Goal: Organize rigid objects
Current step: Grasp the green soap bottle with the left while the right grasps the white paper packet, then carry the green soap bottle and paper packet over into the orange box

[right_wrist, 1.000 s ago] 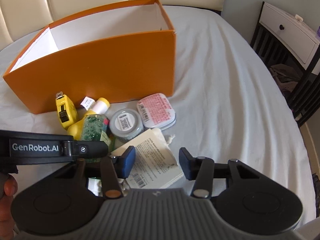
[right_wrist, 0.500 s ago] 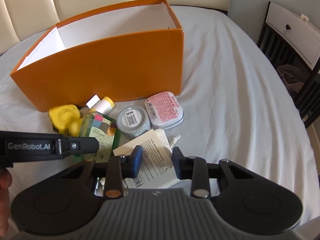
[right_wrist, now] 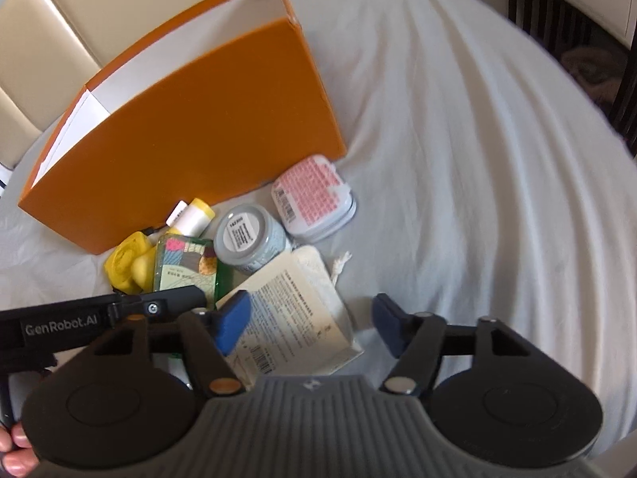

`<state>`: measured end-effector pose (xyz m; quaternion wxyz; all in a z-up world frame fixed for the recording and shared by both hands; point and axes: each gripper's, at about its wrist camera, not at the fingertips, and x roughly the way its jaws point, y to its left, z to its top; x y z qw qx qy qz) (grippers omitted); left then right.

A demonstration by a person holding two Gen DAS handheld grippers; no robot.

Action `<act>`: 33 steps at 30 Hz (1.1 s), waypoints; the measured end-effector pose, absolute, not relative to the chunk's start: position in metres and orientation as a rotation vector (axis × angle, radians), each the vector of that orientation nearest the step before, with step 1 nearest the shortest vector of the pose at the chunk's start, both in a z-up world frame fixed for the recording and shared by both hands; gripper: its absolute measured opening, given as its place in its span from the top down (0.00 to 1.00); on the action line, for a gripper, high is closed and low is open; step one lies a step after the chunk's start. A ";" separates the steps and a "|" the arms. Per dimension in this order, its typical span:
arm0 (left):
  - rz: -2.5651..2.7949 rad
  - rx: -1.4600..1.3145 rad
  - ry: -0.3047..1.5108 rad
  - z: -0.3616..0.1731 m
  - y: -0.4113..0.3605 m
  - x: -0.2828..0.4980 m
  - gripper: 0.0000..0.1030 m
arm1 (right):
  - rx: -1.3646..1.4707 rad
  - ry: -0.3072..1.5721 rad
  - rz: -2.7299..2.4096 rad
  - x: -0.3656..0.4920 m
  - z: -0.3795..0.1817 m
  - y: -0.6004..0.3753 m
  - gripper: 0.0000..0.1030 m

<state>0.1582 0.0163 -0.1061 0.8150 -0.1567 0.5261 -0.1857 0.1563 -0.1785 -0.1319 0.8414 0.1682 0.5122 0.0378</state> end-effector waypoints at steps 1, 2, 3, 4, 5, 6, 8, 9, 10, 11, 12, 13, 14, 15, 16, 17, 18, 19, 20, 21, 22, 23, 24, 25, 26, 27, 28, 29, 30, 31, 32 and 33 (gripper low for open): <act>-0.397 -0.341 1.124 -0.107 0.016 0.159 0.65 | 0.359 1.085 0.082 0.157 -0.133 -0.178 0.27; -0.400 -0.351 1.128 -0.108 0.017 0.160 0.66 | 0.364 1.087 0.087 0.158 -0.133 -0.179 0.27; -0.404 -0.359 1.131 -0.109 0.018 0.160 0.67 | 0.370 1.088 0.091 0.158 -0.135 -0.179 0.27; -0.406 -0.363 1.134 -0.110 0.018 0.161 0.67 | 0.374 1.089 0.095 0.159 -0.135 -0.179 0.27; -0.405 -0.364 1.134 -0.110 0.018 0.161 0.67 | 0.377 1.090 0.099 0.159 -0.135 -0.179 0.27; -0.405 -0.366 1.133 -0.111 0.019 0.160 0.67 | 0.381 1.092 0.105 0.159 -0.135 -0.179 0.28; -0.406 -0.365 1.132 -0.111 0.020 0.160 0.67 | 0.393 1.093 0.125 0.159 -0.135 -0.179 0.32; -0.405 -0.359 1.131 -0.110 0.019 0.159 0.67 | 0.392 1.090 0.132 0.158 -0.133 -0.178 0.37; -0.404 -0.352 1.129 -0.109 0.018 0.158 0.67 | 0.371 1.084 0.131 0.157 -0.131 -0.175 0.39; -0.401 -0.345 1.129 -0.108 0.018 0.158 0.67 | 0.343 1.077 0.132 0.156 -0.128 -0.172 0.40; -0.398 -0.340 1.129 -0.108 0.018 0.157 0.67 | 0.320 1.068 0.128 0.154 -0.124 -0.170 0.44; -0.395 -0.334 1.129 -0.107 0.019 0.155 0.67 | 0.298 1.058 0.122 0.152 -0.121 -0.167 0.49; -0.392 -0.328 1.131 -0.106 0.019 0.154 0.68 | 0.274 1.043 0.118 0.150 -0.116 -0.164 0.52; -0.388 -0.324 1.136 -0.106 0.020 0.153 0.68 | 0.254 1.029 0.117 0.148 -0.110 -0.162 0.58; -0.383 -0.321 1.140 -0.106 0.021 0.152 0.68 | 0.240 1.016 0.121 0.147 -0.104 -0.161 0.65; -0.379 -0.319 1.141 -0.106 0.022 0.151 0.68 | 0.238 1.006 0.127 0.145 -0.097 -0.160 0.67; -0.376 -0.317 1.142 -0.106 0.022 0.150 0.68 | 0.242 1.003 0.135 0.144 -0.092 -0.159 0.69; -0.371 -0.310 1.143 -0.105 0.022 0.150 0.68 | 0.241 1.002 0.140 0.143 -0.087 -0.157 0.71; -0.366 -0.304 1.144 -0.105 0.022 0.149 0.68 | 0.241 1.002 0.143 0.143 -0.085 -0.156 0.71; -0.362 -0.299 1.144 -0.105 0.022 0.149 0.68 | 0.248 1.005 0.144 0.143 -0.082 -0.156 0.71; -0.360 -0.294 1.144 -0.105 0.022 0.149 0.68 | 0.257 1.008 0.145 0.144 -0.083 -0.155 0.72; -0.360 -0.293 1.144 -0.105 0.022 0.148 0.68 | 0.280 1.013 0.147 0.145 -0.083 -0.155 0.72; -0.361 -0.294 1.145 -0.105 0.023 0.148 0.68 | 0.327 1.027 0.155 0.146 -0.085 -0.157 0.73; -0.361 -0.295 1.146 -0.105 0.023 0.148 0.68 | 0.372 1.047 0.166 0.148 -0.088 -0.158 0.73; -0.359 -0.295 1.146 -0.105 0.023 0.148 0.68 | 0.402 1.067 0.169 0.148 -0.092 -0.157 0.73; -0.360 -0.295 1.147 -0.105 0.024 0.148 0.68 | 0.394 1.081 0.156 0.149 -0.095 -0.154 0.74; -0.361 -0.296 1.150 -0.106 0.024 0.148 0.68 | 0.390 1.074 0.142 0.147 -0.097 -0.152 0.74; -0.361 -0.309 1.153 -0.107 0.025 0.149 0.68 | 0.393 1.072 0.135 0.148 -0.098 -0.152 0.74; -0.363 -0.314 1.154 -0.107 0.026 0.149 0.68 | 0.397 1.071 0.129 0.149 -0.099 -0.153 0.74; -0.363 -0.316 1.154 -0.108 0.026 0.149 0.67 | 0.393 1.070 0.124 0.149 -0.098 -0.152 0.74; -0.363 -0.323 1.156 -0.109 0.026 0.150 0.67 | 0.386 1.071 0.120 0.150 -0.098 -0.151 0.74; -0.365 -0.334 1.162 -0.110 0.027 0.151 0.67 | 0.378 1.072 0.117 0.151 -0.097 -0.150 0.75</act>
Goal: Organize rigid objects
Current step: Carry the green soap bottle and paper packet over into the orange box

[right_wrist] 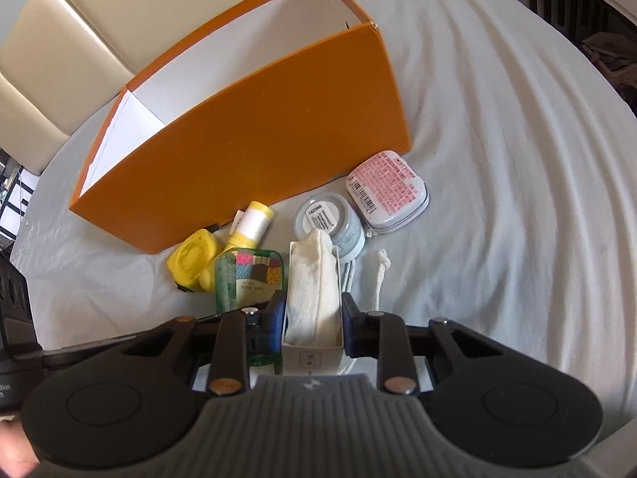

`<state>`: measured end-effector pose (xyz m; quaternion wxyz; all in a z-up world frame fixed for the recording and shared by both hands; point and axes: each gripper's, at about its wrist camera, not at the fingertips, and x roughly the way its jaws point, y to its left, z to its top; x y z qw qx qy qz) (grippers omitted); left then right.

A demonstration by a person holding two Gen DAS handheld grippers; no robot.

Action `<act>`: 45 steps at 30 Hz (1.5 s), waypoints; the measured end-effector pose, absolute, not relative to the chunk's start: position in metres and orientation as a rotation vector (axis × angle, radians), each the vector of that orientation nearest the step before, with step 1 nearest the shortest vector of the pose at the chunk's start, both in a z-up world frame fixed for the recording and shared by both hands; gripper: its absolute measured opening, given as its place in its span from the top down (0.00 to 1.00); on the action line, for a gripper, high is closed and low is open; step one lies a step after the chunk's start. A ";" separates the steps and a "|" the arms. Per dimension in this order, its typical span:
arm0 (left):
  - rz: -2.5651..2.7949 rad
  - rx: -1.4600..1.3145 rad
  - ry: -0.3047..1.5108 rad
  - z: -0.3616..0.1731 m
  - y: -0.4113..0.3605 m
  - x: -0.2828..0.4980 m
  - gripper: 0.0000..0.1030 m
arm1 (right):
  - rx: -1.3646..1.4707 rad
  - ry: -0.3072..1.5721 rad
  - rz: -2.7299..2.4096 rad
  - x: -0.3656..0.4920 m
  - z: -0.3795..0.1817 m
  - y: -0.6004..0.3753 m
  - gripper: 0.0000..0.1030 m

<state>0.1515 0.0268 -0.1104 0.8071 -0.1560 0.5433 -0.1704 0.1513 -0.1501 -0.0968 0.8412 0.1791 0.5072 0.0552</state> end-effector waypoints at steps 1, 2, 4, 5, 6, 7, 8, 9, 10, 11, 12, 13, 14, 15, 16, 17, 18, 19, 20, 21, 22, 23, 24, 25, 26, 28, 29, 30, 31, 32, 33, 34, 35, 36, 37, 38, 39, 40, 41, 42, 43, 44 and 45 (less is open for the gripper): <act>-0.365 -0.341 1.167 -0.112 0.027 0.153 0.67 | 0.374 1.073 0.116 0.153 -0.098 -0.147 0.75; -0.367 -0.343 1.168 -0.113 0.026 0.153 0.67 | 0.372 1.076 0.114 0.154 -0.097 -0.148 0.75; -0.367 -0.334 1.162 -0.112 0.025 0.154 0.68 | 0.374 1.078 0.113 0.154 -0.096 -0.149 0.75; -0.366 -0.333 1.159 -0.111 0.024 0.153 0.68 | 0.374 1.078 0.116 0.154 -0.095 -0.149 0.75; -0.367 -0.331 1.156 -0.110 0.025 0.152 0.68 | 0.366 1.076 0.120 0.155 -0.097 -0.147 0.75; -0.367 -0.330 1.152 -0.109 0.025 0.151 0.68 | 0.362 1.072 0.125 0.154 -0.095 -0.147 0.75; -0.368 -0.324 1.149 -0.108 0.025 0.150 0.68 | 0.358 1.069 0.129 0.153 -0.094 -0.146 0.75; -0.368 -0.315 1.145 -0.107 0.024 0.149 0.68 | 0.352 1.064 0.134 0.153 -0.093 -0.145 0.75; -0.367 -0.307 1.140 -0.105 0.023 0.147 0.68 | 0.347 1.059 0.137 0.152 -0.091 -0.144 0.75; -0.367 -0.300 1.134 -0.103 0.022 0.146 0.68 | 0.342 1.054 0.139 0.149 -0.089 -0.144 0.75; -0.367 -0.296 1.128 -0.102 0.022 0.144 0.68 | 0.339 1.051 0.139 0.149 -0.087 -0.144 0.75; -0.367 -0.295 1.124 -0.100 0.023 0.143 0.68 | 0.337 1.048 0.140 0.147 -0.085 -0.144 0.75; -0.365 -0.297 1.121 -0.099 0.023 0.142 0.68 | 0.333 1.043 0.142 0.146 -0.083 -0.144 0.75; -0.363 -0.299 1.116 -0.098 0.024 0.142 0.68 | 0.328 1.038 0.145 0.145 -0.081 -0.144 0.75; -0.360 -0.301 1.111 -0.096 0.025 0.141 0.68 | 0.322 1.034 0.148 0.144 -0.078 -0.144 0.75; -0.359 -0.299 1.105 -0.094 0.026 0.140 0.68 | 0.318 1.028 0.148 0.142 -0.076 -0.144 0.75; -0.359 -0.298 1.099 -0.092 0.027 0.139 0.68 | 0.312 1.020 0.150 0.141 -0.073 -0.144 0.75; -0.358 -0.298 1.094 -0.090 0.027 0.138 0.68 | 0.303 1.012 0.152 0.140 -0.071 -0.144 0.75; -0.359 -0.294 1.088 -0.088 0.028 0.137 0.68 | 0.294 1.005 0.154 0.140 -0.068 -0.143 0.75; -0.359 -0.291 1.084 -0.085 0.029 0.136 0.68 | 0.286 0.997 0.157 0.139 -0.065 -0.143 0.75; -0.358 -0.286 1.077 -0.082 0.030 0.135 0.68 | 0.278 0.988 0.163 0.138 -0.062 -0.143 0.75; -0.358 -0.280 1.069 -0.079 0.030 0.134 0.68 | 0.270 0.978 0.169 0.137 -0.058 -0.142 0.75; -0.357 -0.278 1.062 -0.076 0.031 0.133 0.68 | 0.263 0.968 0.174 0.137 -0.054 -0.141 0.75; -0.355 -0.275 1.054 -0.073 0.032 0.132 0.68 | 0.257 0.958 0.177 0.137 -0.050 -0.139 0.75; -0.353 -0.273 1.044 -0.070 0.034 0.132 0.68 | 0.250 0.947 0.182 0.137 -0.046 -0.139 0.75; -0.348 -0.274 1.023 -0.062 0.038 0.131 0.68 | 0.234 0.926 0.190 0.138 -0.038 -0.136 0.75; -0.347 -0.276 1.012 -0.058 0.040 0.130 0.68 | 0.230 0.916 0.193 0.139 -0.034 -0.136 0.75; -0.344 -0.281 1.001 -0.055 0.042 0.130 0.68 | 0.226 0.906 0.194 0.141 -0.030 -0.135 0.75; -0.341 -0.285 0.989 -0.050 0.044 0.129 0.68 | 0.218 0.897 0.196 0.142 -0.026 -0.134 0.75; -0.339 -0.290 0.977 -0.046 0.046 0.129 0.68 | 0.208 0.890 0.199 0.144 -0.023 -0.133 0.75; -0.336 -0.294 0.961 -0.041 0.049 0.129 0.68 | 0.198 0.881 0.205 0.146 -0.019 -0.133 0.75; -0.335 -0.300 0.945 -0.036 0.050 0.129 0.68 | 0.191 0.874 0.211 0.148 -0.015 -0.132 0.75; -0.334 -0.304 0.930 -0.031 0.052 0.131 0.68 | 0.185 0.867 0.217 0.151 -0.010 -0.132 0.75; -0.334 -0.309 0.915 -0.026 0.054 0.131 0.68 | 0.180 0.859 0.223 0.154 -0.006 -0.131 0.75; -0.335 -0.314 0.902 -0.022 0.056 0.133 0.68 | 0.176 0.851 0.227 0.156 -0.002 -0.131 0.75; -0.336 -0.319 0.890 -0.017 0.057 0.135 0.68 | 0.174 0.843 0.233 0.159 0.002 -0.130 0.75; -0.339 -0.322 0.880 -0.012 0.059 0.137 0.68 | 0.173 0.832 0.241 0.162 0.007 -0.130 0.75; -0.342 -0.322 0.869 -0.007 0.060 0.141 0.68 | 0.171 0.822 0.247 0.166 0.011 -0.129 0.75; -0.344 -0.318 0.860 -0.003 0.060 0.145 0.68 | 0.168 0.809 0.251 0.169 0.015 -0.128 0.75; -0.346 -0.312 0.849 0.002 0.060 0.149 0.68 | 0.162 0.795 0.255 0.174 0.020 -0.126 0.75; -0.344 -0.309 0.839 0.006 0.061 0.153 0.68 | 0.156 0.782 0.260 0.177 0.024 -0.124 0.75; -0.342 -0.305 0.826 0.010 0.061 0.156 0.68 | 0.146 0.767 0.265 0.182 0.028 -0.121 0.75; -0.340 -0.303 0.817 0.014 0.061 0.161 0.68 | 0.140 0.754 0.269 0.186 0.032 -0.119 0.75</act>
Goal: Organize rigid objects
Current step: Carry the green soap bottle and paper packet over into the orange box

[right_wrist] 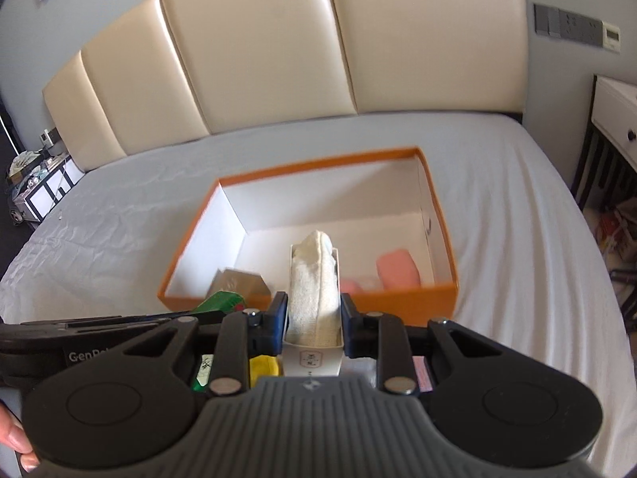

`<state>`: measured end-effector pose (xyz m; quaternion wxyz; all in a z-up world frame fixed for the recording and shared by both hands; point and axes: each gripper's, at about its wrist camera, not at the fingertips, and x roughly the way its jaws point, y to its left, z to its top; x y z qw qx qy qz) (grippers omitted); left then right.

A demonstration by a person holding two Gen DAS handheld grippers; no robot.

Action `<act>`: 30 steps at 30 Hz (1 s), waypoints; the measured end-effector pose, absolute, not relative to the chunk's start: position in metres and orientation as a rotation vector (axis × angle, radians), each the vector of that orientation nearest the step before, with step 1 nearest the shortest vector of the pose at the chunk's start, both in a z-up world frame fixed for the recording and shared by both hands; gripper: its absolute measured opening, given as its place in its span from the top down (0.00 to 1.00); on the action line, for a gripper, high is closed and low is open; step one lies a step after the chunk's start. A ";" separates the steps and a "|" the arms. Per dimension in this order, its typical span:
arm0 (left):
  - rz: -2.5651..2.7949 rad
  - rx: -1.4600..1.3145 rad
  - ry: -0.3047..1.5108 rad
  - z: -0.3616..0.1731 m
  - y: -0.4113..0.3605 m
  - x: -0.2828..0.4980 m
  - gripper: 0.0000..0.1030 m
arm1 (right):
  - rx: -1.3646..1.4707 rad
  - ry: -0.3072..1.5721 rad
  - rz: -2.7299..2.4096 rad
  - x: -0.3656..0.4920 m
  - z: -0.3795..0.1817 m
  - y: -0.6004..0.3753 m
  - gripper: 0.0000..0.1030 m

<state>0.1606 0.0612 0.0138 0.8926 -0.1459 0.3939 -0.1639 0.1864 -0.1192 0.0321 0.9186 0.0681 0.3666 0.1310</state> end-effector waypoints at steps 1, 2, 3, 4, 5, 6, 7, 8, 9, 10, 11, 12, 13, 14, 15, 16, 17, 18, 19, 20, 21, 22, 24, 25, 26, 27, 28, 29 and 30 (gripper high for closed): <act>-0.339 -0.302 0.807 0.018 0.060 0.165 0.68 | 0.137 0.744 0.272 0.191 0.035 -0.118 0.75; -0.340 -0.303 0.799 0.021 0.061 0.170 0.68 | 0.134 0.736 0.277 0.197 0.039 -0.115 0.75; -0.342 -0.305 0.792 0.024 0.062 0.175 0.68 | 0.134 0.728 0.282 0.202 0.042 -0.114 0.75; -0.342 -0.306 0.786 0.026 0.062 0.180 0.68 | 0.134 0.719 0.287 0.207 0.045 -0.112 0.75; -0.343 -0.307 0.781 0.028 0.063 0.185 0.68 | 0.132 0.713 0.290 0.212 0.048 -0.112 0.75; -0.344 -0.309 0.779 0.030 0.064 0.190 0.68 | 0.129 0.707 0.293 0.216 0.051 -0.111 0.75; -0.343 -0.309 0.776 0.031 0.066 0.195 0.68 | 0.127 0.701 0.297 0.221 0.053 -0.110 0.75; -0.341 -0.308 0.773 0.033 0.068 0.200 0.68 | 0.122 0.695 0.300 0.226 0.055 -0.108 0.75; -0.335 -0.307 0.771 0.033 0.070 0.206 0.68 | 0.114 0.686 0.299 0.230 0.057 -0.107 0.75; -0.329 -0.304 0.770 0.034 0.072 0.211 0.68 | 0.108 0.676 0.295 0.235 0.059 -0.106 0.75; -0.323 -0.303 0.768 0.035 0.074 0.216 0.68 | 0.105 0.668 0.291 0.240 0.060 -0.106 0.75; -0.319 -0.302 0.764 0.036 0.077 0.220 0.68 | 0.104 0.660 0.288 0.245 0.061 -0.107 0.75; -0.315 -0.303 0.763 0.036 0.078 0.225 0.68 | 0.105 0.654 0.285 0.250 0.062 -0.108 0.75; -0.311 -0.306 0.762 0.036 0.080 0.230 0.68 | 0.105 0.647 0.281 0.256 0.063 -0.109 0.75; -0.308 -0.311 0.760 0.035 0.080 0.235 0.68 | 0.103 0.642 0.273 0.262 0.062 -0.109 0.75; -0.303 -0.318 0.760 0.033 0.081 0.240 0.68 | 0.100 0.640 0.263 0.268 0.061 -0.110 0.75; -0.298 -0.325 0.761 0.031 0.080 0.246 0.68 | 0.094 0.639 0.247 0.275 0.058 -0.110 0.75; -0.297 -0.326 0.761 0.029 0.078 0.251 0.68 | 0.086 0.638 0.235 0.281 0.055 -0.111 0.75; -0.297 -0.325 0.766 0.026 0.075 0.256 0.68 | 0.077 0.646 0.228 0.288 0.051 -0.111 0.75; -0.295 -0.325 0.777 0.021 0.072 0.261 0.68 | 0.080 0.659 0.226 0.294 0.046 -0.111 0.75; -0.297 -0.328 0.791 0.016 0.069 0.267 0.68 | 0.091 0.682 0.230 0.303 0.037 -0.111 0.75; -0.299 -0.332 0.807 0.011 0.066 0.273 0.68 | 0.104 0.706 0.236 0.311 0.029 -0.112 0.75; -0.294 -0.340 0.855 -0.003 0.064 0.285 0.68 | 0.139 0.762 0.239 0.325 0.010 -0.114 0.75; -0.287 -0.339 0.881 -0.011 0.063 0.291 0.68 | 0.158 0.794 0.236 0.332 0.000 -0.115 0.75; -0.275 -0.335 0.902 -0.017 0.061 0.296 0.68 | 0.177 0.826 0.234 0.339 -0.010 -0.116 0.75; -0.263 -0.322 0.921 -0.023 0.059 0.301 0.68 | 0.198 0.860 0.231 0.345 -0.020 -0.117 0.75; -0.254 -0.313 0.935 -0.027 0.058 0.304 0.68 | 0.219 0.894 0.224 0.352 -0.029 -0.118 0.75; -0.248 -0.311 0.946 -0.032 0.057 0.308 0.68 | 0.236 0.921 0.218 0.357 -0.036 -0.118 0.75; -0.246 -0.312 0.958 -0.035 0.057 0.311 0.68 | 0.252 0.941 0.218 0.363 -0.043 -0.116 0.75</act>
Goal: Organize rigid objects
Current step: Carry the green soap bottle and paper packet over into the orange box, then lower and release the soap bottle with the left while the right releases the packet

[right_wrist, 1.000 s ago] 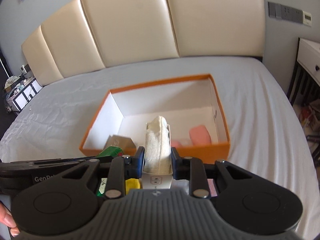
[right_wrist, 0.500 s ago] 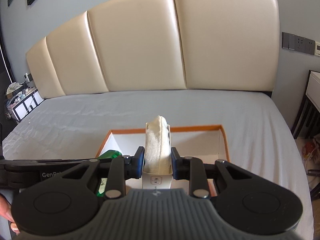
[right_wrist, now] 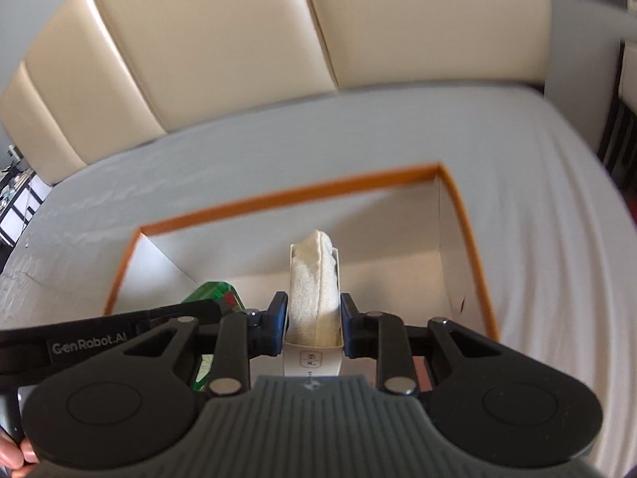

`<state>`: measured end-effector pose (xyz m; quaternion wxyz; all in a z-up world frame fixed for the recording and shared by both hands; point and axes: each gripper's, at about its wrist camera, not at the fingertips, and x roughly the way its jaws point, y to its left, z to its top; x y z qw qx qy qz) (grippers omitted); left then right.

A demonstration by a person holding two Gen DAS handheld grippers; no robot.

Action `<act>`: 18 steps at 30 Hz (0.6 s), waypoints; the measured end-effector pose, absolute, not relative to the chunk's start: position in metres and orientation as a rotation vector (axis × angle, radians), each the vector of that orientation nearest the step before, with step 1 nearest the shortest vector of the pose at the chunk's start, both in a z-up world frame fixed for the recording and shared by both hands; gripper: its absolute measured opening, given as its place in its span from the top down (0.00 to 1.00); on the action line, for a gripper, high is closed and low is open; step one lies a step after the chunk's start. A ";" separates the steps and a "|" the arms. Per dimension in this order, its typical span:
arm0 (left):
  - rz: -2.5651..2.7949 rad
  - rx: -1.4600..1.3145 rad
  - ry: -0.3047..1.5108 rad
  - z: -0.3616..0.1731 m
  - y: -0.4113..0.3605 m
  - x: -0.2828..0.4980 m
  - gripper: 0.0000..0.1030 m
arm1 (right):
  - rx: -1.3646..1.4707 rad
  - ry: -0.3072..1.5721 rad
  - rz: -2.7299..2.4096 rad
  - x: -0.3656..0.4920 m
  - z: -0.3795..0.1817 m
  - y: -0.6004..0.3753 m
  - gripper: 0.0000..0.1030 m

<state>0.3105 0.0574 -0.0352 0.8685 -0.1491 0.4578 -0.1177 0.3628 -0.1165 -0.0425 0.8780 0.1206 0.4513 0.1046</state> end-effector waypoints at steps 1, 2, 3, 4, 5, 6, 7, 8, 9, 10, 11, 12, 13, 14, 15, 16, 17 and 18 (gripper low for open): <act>-0.246 -0.315 0.971 -0.038 0.057 0.313 0.68 | 0.263 0.958 0.222 0.366 -0.048 -0.116 0.75; -0.247 -0.319 0.980 -0.041 0.057 0.315 0.68 | 0.274 0.978 0.225 0.369 -0.052 -0.115 0.75; -0.248 -0.321 0.989 -0.043 0.057 0.317 0.68 | 0.284 0.998 0.231 0.373 -0.056 -0.113 0.75; -0.247 -0.323 0.999 -0.046 0.056 0.319 0.68 | 0.293 1.015 0.237 0.376 -0.060 -0.111 0.75; -0.244 -0.322 1.007 -0.048 0.056 0.320 0.68 | 0.302 1.035 0.241 0.377 -0.064 -0.108 0.75; -0.241 -0.318 1.016 -0.050 0.056 0.321 0.68 | 0.301 1.056 0.243 0.381 -0.068 -0.105 0.75; -0.233 -0.313 1.027 -0.053 0.057 0.323 0.68 | 0.297 1.075 0.246 0.383 -0.071 -0.103 0.75; -0.223 -0.310 1.037 -0.055 0.058 0.324 0.68 | 0.295 1.089 0.245 0.385 -0.073 -0.101 0.75; -0.219 -0.307 1.045 -0.057 0.059 0.325 0.68 | 0.284 1.101 0.242 0.388 -0.076 -0.099 0.75; -0.217 -0.306 1.054 -0.059 0.059 0.326 0.68 | 0.271 1.109 0.238 0.388 -0.078 -0.097 0.75; -0.217 -0.307 1.065 -0.061 0.059 0.327 0.68 | 0.254 1.117 0.229 0.389 -0.080 -0.095 0.75; -0.213 -0.304 1.078 -0.063 0.058 0.329 0.68 | 0.241 1.122 0.223 0.390 -0.082 -0.094 0.75; -0.209 -0.300 1.086 -0.064 0.058 0.329 0.68 | 0.232 1.124 0.222 0.390 -0.082 -0.093 0.75; -0.205 -0.299 1.090 -0.066 0.057 0.329 0.68 | 0.218 1.125 0.217 0.390 -0.082 -0.092 0.75; -0.203 -0.300 1.093 -0.067 0.057 0.329 0.68 | 0.196 1.125 0.210 0.389 -0.081 -0.092 0.74; -0.202 -0.303 1.098 -0.068 0.057 0.328 0.68 | 0.163 1.122 0.202 0.390 -0.080 -0.088 0.72; -0.200 -0.306 1.104 -0.069 0.057 0.328 0.68 | 0.125 1.115 0.196 0.389 -0.079 -0.085 0.72; -0.198 -0.304 1.108 -0.070 0.057 0.328 0.68 | 0.088 1.105 0.190 0.388 -0.078 -0.083 0.70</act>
